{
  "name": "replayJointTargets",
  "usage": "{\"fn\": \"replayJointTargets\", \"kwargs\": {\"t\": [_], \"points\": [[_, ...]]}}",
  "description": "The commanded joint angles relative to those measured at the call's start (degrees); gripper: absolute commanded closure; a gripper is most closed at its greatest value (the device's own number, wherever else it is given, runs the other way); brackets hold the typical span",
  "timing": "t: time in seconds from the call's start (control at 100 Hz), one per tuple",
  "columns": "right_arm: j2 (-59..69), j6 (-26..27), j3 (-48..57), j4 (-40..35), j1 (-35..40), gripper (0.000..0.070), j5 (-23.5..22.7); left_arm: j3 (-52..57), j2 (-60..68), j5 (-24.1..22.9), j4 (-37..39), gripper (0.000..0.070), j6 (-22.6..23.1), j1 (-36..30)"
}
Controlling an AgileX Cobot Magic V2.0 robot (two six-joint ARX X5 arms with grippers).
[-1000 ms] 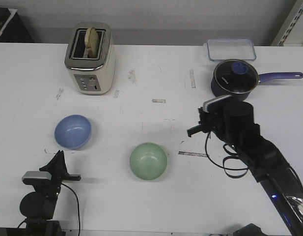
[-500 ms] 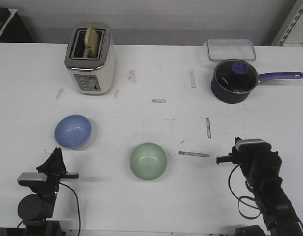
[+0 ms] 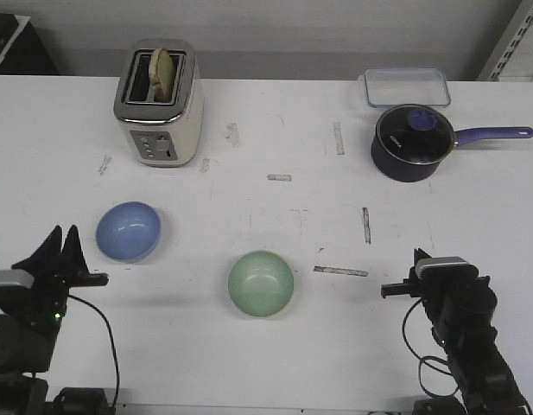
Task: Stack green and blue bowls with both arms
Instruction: 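Reach the left gripper to the blue bowl and grasp its rim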
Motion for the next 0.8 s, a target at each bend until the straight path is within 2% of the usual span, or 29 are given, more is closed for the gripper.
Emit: {"fn": "replayJointTargets", "kwargs": {"t": [0.0,0.1,0.15,0.34,0.56,0.79], "points": [[0.33,-0.31,0.28,0.55,0.07,0.07,0.11,7.91,5.73,-0.15,-3.17,0.0433,1.53,0.04],[0.33,-0.31,0.28,0.55,0.07,0.07,0.11,16.48,13.68,-0.17,-9.49,0.0249,0.74,0.04],[0.33,-0.31,0.28,0.55,0.07,0.07,0.11,20.24,17.53,-0.17,-13.18,0.0207,0.74,0.07],[0.33,-0.31,0.28,0.55,0.07,0.07,0.11,28.39,31.04,-0.17,-25.0,0.0208,0.66,1.55],[0.33,-0.31,0.28,0.55,0.07,0.07,0.09,28.46,43.98,0.04,-29.9,0.021,-1.16,5.46],[0.33,-0.31,0.28,0.5,0.07,0.07,0.07,28.46,56.48,1.4,-31.56,0.0211,-2.05,9.2]]}}
